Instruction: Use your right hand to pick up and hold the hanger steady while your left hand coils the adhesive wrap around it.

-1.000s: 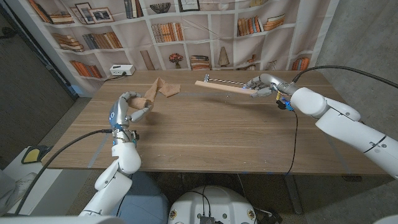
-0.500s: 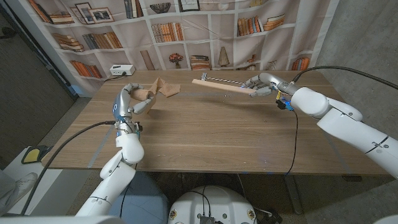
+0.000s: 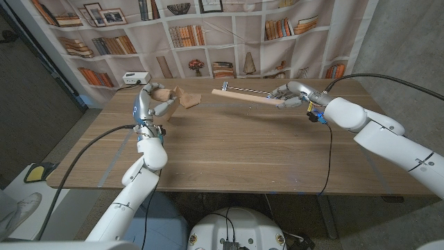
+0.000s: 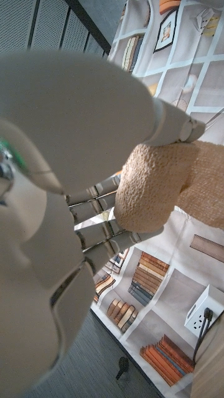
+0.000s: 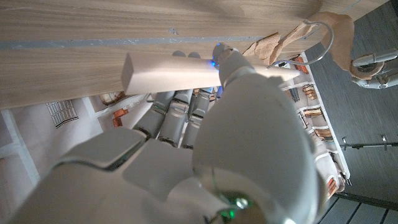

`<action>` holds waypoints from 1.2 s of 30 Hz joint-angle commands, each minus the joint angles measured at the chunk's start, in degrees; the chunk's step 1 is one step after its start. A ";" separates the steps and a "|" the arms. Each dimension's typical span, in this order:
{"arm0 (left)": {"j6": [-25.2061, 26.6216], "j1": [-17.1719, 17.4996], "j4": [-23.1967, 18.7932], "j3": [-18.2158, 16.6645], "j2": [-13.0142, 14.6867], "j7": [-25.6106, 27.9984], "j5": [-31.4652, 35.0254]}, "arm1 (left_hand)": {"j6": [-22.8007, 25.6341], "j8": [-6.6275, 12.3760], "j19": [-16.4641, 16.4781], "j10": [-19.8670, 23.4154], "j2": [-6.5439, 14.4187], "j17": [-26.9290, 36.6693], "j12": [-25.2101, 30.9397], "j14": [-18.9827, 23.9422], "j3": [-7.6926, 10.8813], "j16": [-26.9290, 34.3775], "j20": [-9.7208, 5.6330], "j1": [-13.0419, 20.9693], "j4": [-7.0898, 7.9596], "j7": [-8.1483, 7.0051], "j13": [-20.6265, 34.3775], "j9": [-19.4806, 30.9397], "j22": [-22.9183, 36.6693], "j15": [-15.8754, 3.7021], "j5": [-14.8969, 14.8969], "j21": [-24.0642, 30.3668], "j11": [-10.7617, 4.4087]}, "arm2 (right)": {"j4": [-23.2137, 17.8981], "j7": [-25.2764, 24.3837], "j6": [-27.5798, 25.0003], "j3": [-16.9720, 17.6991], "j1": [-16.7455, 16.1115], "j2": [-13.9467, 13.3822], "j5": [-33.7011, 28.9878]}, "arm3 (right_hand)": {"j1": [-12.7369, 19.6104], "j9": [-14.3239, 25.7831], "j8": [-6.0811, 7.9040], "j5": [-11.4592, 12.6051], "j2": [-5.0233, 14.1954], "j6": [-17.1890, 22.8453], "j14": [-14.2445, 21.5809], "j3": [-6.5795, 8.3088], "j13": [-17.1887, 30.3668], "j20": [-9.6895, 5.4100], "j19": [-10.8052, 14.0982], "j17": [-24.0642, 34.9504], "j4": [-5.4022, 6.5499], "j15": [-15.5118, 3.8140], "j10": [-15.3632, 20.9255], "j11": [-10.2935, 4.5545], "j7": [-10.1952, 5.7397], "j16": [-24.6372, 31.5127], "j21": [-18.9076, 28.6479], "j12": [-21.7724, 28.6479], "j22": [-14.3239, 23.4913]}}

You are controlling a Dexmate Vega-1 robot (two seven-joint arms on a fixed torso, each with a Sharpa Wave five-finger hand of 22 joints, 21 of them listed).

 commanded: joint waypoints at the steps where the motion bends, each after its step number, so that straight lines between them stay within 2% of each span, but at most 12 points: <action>1: -1.07 -3.95 1.73 1.14 -0.49 -2.33 -2.99 | -0.13 0.43 -0.38 -0.17 19.63 3.64 0.49 9.75 -0.30 0.26 -0.14 19.79 0.04 0.09 0.01 0.20 -0.03 -9.01 -0.03 0.74 -0.07 | -1.02 -0.11 0.94 0.18 -0.79 -0.51 0.01 | 0.97 0.07 0.06 0.52 1.44 0.02 6.68 2.37 7.02 -5.55 -0.22 0.09 2.32 -12.50 4.84 -4.19 -0.19 0.36 0.30 0.18 0.20; 22: -2.14 -6.60 2.07 2.18 0.64 -3.73 -2.99 | 0.23 0.54 -0.96 0.29 19.83 3.46 0.81 9.90 -0.35 0.01 -0.10 19.76 0.19 -0.11 -0.48 -0.06 -0.95 -9.42 0.05 2.19 -0.23 | -2.78 0.37 1.80 0.39 -1.86 -1.54 0.23 | 0.98 0.04 0.03 0.44 1.40 -0.01 6.73 2.30 7.25 -5.57 -0.73 -0.04 2.30 -12.50 4.82 -4.17 -0.28 0.33 0.91 -0.16 0.21; 32: -5.75 -9.32 4.83 4.04 1.50 -1.54 0.19 | 0.41 0.55 -1.09 0.24 19.68 3.38 0.95 10.18 -0.46 -0.03 -0.20 19.66 0.17 -0.03 -0.53 -0.27 -1.39 -9.42 0.01 2.81 0.01 | -3.82 0.71 2.05 0.40 -2.03 -1.91 0.34 | 1.05 0.03 0.01 0.43 1.39 -0.03 6.73 2.34 7.35 -5.64 -0.99 -0.08 2.25 -12.50 4.88 -4.15 -0.29 0.31 1.13 -0.27 0.20; 36: -8.65 -11.10 7.46 5.03 1.79 0.04 1.52 | 0.56 0.55 -1.15 0.20 19.66 3.35 0.95 10.22 -0.49 -0.06 -0.21 19.61 0.19 0.01 -0.59 -0.41 -1.54 -9.40 0.00 3.02 -0.06 | -4.19 1.02 1.76 0.04 -1.79 -1.82 0.28 | 1.05 0.03 0.02 0.42 1.34 -0.01 6.75 2.32 7.40 -5.63 -1.06 -0.05 2.24 -12.52 4.91 -4.19 -0.32 0.34 1.23 -0.30 0.21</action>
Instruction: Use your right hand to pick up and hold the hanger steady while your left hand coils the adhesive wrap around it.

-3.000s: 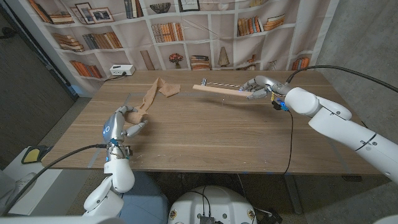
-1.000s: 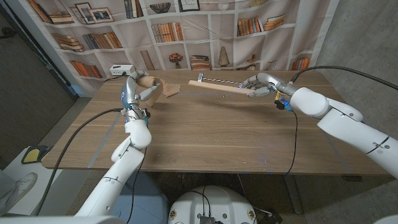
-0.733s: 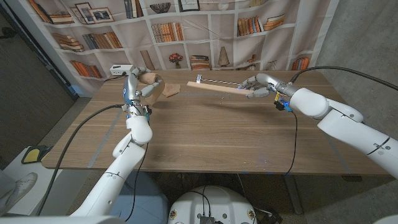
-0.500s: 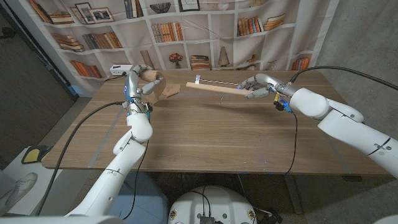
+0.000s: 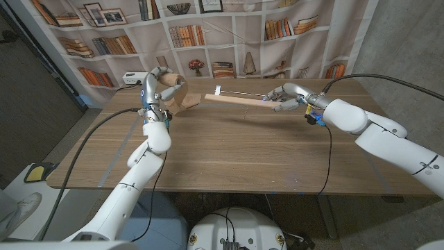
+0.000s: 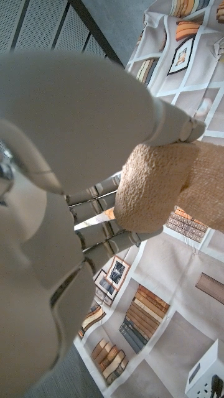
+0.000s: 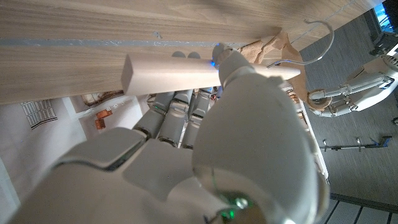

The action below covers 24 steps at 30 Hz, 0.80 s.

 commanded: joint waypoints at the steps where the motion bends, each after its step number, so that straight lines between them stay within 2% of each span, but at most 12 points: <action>1: -6.01 -3.73 4.45 2.20 0.67 3.08 3.68 | 0.63 0.56 -0.09 0.24 19.68 3.34 0.40 10.27 -0.32 0.09 -0.10 19.61 0.02 -0.05 0.11 0.00 -0.02 -9.42 0.00 0.53 -0.03 | -1.56 0.65 -0.26 -0.31 -0.04 -0.27 0.22 | 1.00 0.20 0.01 0.14 1.41 -0.02 6.55 2.33 7.37 -5.44 -0.26 0.21 2.23 -12.71 4.87 -4.24 -0.35 0.33 0.28 0.26 0.21; 10: -8.06 -5.05 7.36 2.65 0.72 2.80 2.95 | 0.64 0.55 -0.27 0.19 19.63 3.22 0.49 10.32 -0.35 -0.05 -0.12 19.58 0.00 0.00 0.05 -0.11 -0.42 -9.47 -0.02 1.01 -0.16 | -2.66 0.99 -1.47 -0.49 0.03 -0.29 0.33 | 1.00 0.19 0.00 0.11 1.43 -0.02 6.53 2.31 7.48 -5.49 -0.47 0.08 2.25 -12.68 4.79 -4.31 -0.37 0.27 0.50 0.12 0.21; 22: -9.65 -6.52 8.57 3.43 -0.32 2.07 1.47 | 0.47 0.61 -0.53 0.12 19.56 3.18 0.67 10.48 -0.42 -0.09 -0.22 19.62 -0.06 -0.12 0.02 -0.03 -1.09 -9.44 -0.03 1.78 -0.19 | -2.99 1.99 -2.05 -1.59 1.29 0.33 0.22 | 0.97 0.18 0.00 0.08 1.39 0.00 6.51 2.27 7.57 -5.47 -0.72 0.12 2.26 -12.69 4.93 -4.37 -0.39 0.30 0.85 0.00 0.22; 24: -9.44 -6.95 8.93 3.84 -0.14 2.88 3.03 | 0.49 0.58 -0.59 0.02 19.60 3.15 0.71 10.48 -0.42 -0.13 -0.20 19.59 -0.02 -0.15 0.09 -0.11 -1.22 -9.40 -0.03 1.93 -0.23 | -2.95 2.04 -1.99 -1.71 1.36 0.40 0.19 | 0.99 0.18 0.00 0.08 1.42 0.01 6.52 2.29 7.58 -5.45 -0.76 0.12 2.26 -12.70 4.94 -4.39 -0.38 0.30 0.89 -0.03 0.22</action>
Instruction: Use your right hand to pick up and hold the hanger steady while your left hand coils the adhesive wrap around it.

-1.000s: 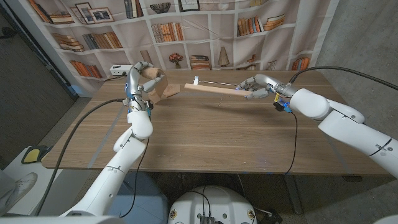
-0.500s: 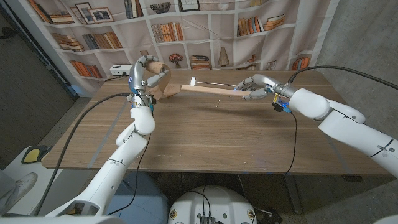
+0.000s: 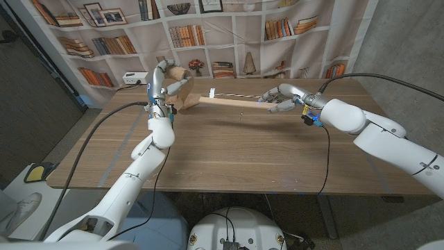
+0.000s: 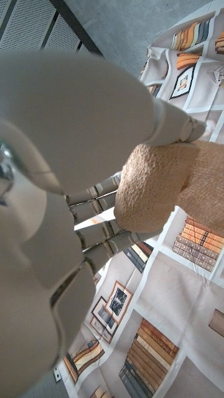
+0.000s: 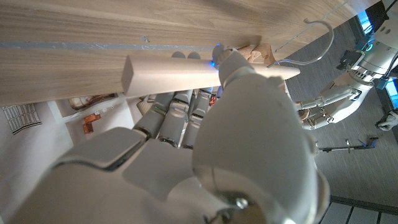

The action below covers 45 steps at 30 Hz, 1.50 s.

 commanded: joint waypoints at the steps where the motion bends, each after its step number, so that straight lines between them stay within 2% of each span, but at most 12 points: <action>1: -1.92 -1.90 1.91 1.25 -0.35 0.47 0.85 | 0.24 0.10 -0.10 0.09 19.72 3.15 0.34 10.25 -0.21 0.28 -0.10 19.44 0.20 -0.05 0.31 0.14 -0.20 -9.61 -0.04 0.67 -0.16 | -0.53 0.69 -0.50 -1.02 1.09 0.70 -0.01 | 1.09 0.18 0.00 0.30 1.30 0.22 6.61 2.35 7.59 -5.76 -0.46 0.14 2.18 -12.62 4.97 -4.35 -0.18 0.42 0.32 0.36 0.22; 5: -1.99 -2.36 2.31 1.40 -0.61 -0.98 -0.38 | 0.24 0.08 -0.20 0.01 19.67 3.12 0.34 10.22 -0.22 0.24 -0.13 19.47 0.17 -0.07 0.28 0.10 -0.38 -9.64 -0.06 0.80 -0.18 | -0.57 0.59 -0.09 -1.01 1.01 0.81 0.04 | 1.08 0.18 -0.01 0.30 1.35 0.22 6.63 2.37 7.62 -5.74 -0.52 0.14 2.20 -12.61 5.00 -4.41 -0.18 0.43 0.42 0.32 0.22; 30: -5.61 -7.30 7.91 4.70 -2.14 -2.20 0.23 | 0.20 0.18 -0.67 0.00 19.72 3.15 0.48 10.30 -0.31 0.25 -0.22 19.47 0.20 -0.20 -0.07 0.12 -1.63 -9.57 -0.20 1.90 -0.37 | -0.20 1.25 1.82 -1.51 1.02 1.37 0.89 | 1.00 0.17 -0.02 0.25 1.30 0.24 6.57 2.34 7.82 -5.75 -1.05 0.12 2.22 -12.56 5.10 -4.42 -0.24 0.40 0.95 0.09 0.21; 45: -9.04 -9.14 8.93 6.75 -2.77 -4.18 0.04 | 0.27 0.32 -0.92 0.11 19.80 3.18 0.68 10.23 -0.25 0.25 -0.33 19.63 0.15 -0.17 -0.24 0.20 -2.56 -9.52 -0.30 2.53 -0.32 | 0.27 1.81 2.99 -2.34 1.32 1.96 0.89 | 1.04 0.17 -0.02 0.22 1.29 0.25 6.56 2.33 7.82 -5.81 -1.34 0.08 2.18 -12.62 5.20 -4.32 -0.26 0.38 1.32 -0.11 0.22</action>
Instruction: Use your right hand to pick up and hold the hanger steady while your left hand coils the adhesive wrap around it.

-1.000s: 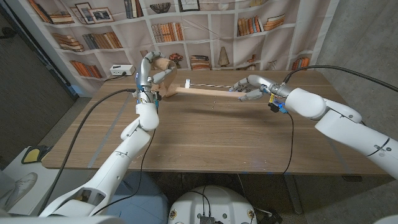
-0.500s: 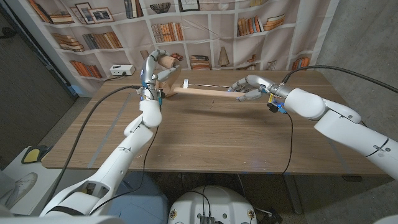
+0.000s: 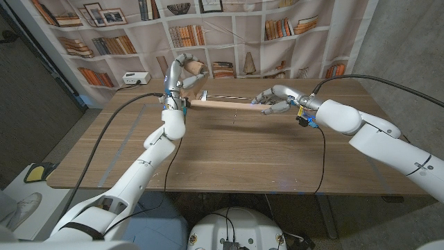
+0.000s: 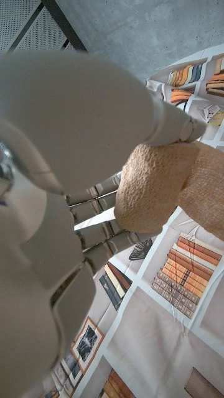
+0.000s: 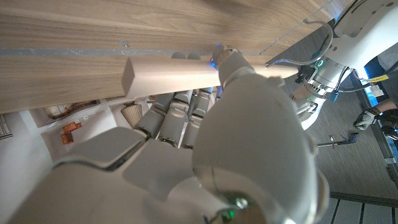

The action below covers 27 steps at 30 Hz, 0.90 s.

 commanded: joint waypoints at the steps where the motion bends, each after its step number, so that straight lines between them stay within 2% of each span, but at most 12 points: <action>1: -2.76 -1.82 1.22 1.90 -0.47 -1.69 -0.05 | 0.28 0.32 -0.13 0.10 19.84 3.12 0.26 10.06 0.01 0.34 -0.09 19.62 -0.05 -0.07 0.14 0.17 -0.13 -9.71 -0.01 0.49 -0.25 | 0.37 0.44 1.03 -0.73 0.33 0.62 0.06 | 0.93 0.18 -0.03 0.48 1.43 0.23 6.47 2.34 7.84 -5.91 -0.24 0.10 2.18 -12.72 5.10 -4.42 -0.22 0.38 0.40 0.14 0.21; 27: -6.13 -2.35 0.85 3.93 -1.93 -5.17 -1.79 | 0.10 0.38 -0.36 -0.09 19.75 3.24 0.53 9.98 -0.03 0.42 -0.17 19.66 -0.07 -0.12 0.11 0.20 -1.52 -9.76 -0.03 1.39 -0.49 | 1.36 0.99 2.03 -1.99 1.63 1.92 -0.44 | 0.91 0.18 -0.06 0.43 1.45 0.17 6.46 2.31 8.09 -5.93 -0.82 0.10 2.21 -12.69 5.19 -4.60 -0.31 0.41 1.06 -0.12 0.21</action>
